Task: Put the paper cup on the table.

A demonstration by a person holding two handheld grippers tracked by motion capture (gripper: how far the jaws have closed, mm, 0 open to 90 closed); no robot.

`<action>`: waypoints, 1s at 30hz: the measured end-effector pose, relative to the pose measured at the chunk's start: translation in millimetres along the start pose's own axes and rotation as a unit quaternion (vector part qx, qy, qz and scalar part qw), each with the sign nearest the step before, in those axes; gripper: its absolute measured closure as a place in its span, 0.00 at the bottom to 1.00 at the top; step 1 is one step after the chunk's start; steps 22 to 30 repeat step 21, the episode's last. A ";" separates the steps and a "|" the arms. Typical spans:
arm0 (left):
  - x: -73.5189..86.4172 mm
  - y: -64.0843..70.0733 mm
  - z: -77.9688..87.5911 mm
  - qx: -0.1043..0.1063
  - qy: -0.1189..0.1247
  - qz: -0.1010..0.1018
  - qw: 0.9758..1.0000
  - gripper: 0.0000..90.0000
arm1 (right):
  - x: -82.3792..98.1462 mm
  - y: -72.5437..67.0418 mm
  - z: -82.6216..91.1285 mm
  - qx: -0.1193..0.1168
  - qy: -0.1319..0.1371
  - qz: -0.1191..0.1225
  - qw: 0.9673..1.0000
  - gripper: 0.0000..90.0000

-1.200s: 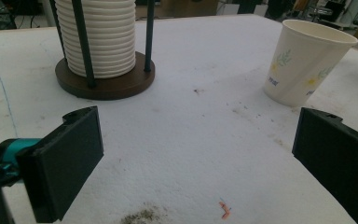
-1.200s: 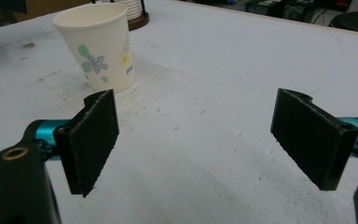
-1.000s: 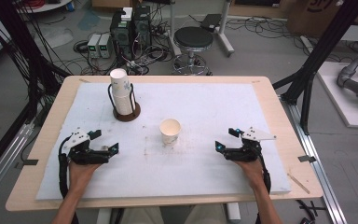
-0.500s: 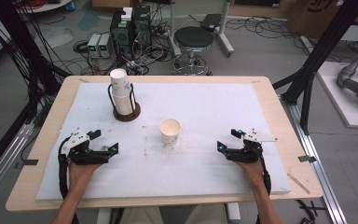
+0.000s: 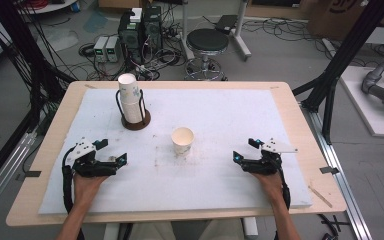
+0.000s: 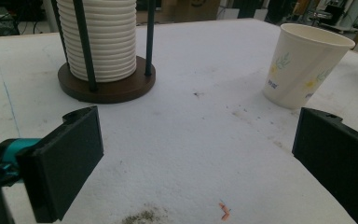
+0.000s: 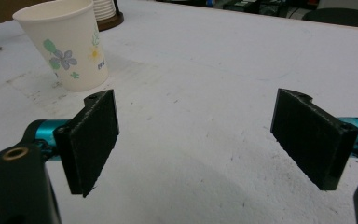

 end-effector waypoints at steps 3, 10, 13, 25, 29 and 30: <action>0.1 0.2 0.4 0.000 0.000 0.000 1.000 0.02 | 0.3 -0.6 -0.4 -0.001 -0.004 0.002 1.000 0.17; 0.1 0.0 0.5 -0.001 0.000 0.001 1.000 0.02 | 0.4 -0.7 -0.6 -0.002 -0.004 0.002 1.000 0.17; 0.1 0.2 0.4 -0.001 0.001 -0.001 1.000 0.02 | 0.5 -1.4 -0.9 -0.004 -0.006 0.004 1.000 0.17; 0.0 -0.3 0.2 -0.004 0.003 0.003 1.000 0.02 | 0.7 -1.6 -1.7 -0.003 -0.008 0.009 1.000 0.17; 0.0 -0.3 0.2 -0.004 0.003 0.003 1.000 0.02 | 0.7 -1.6 -1.7 -0.003 -0.008 0.009 1.000 0.17; 0.0 -0.3 0.2 -0.004 0.003 0.003 1.000 0.02 | 0.7 -1.6 -1.7 -0.003 -0.008 0.009 1.000 0.17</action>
Point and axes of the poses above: each handheld gripper's, and its own axes: z roughly backward along the jaws, x roughly out of its underside, y roughly to its right, the point moved 5 cm from there along -z, roughly forward along the jaws, and after that the axes turned 5 degrees about y, right-handed, at the moved point
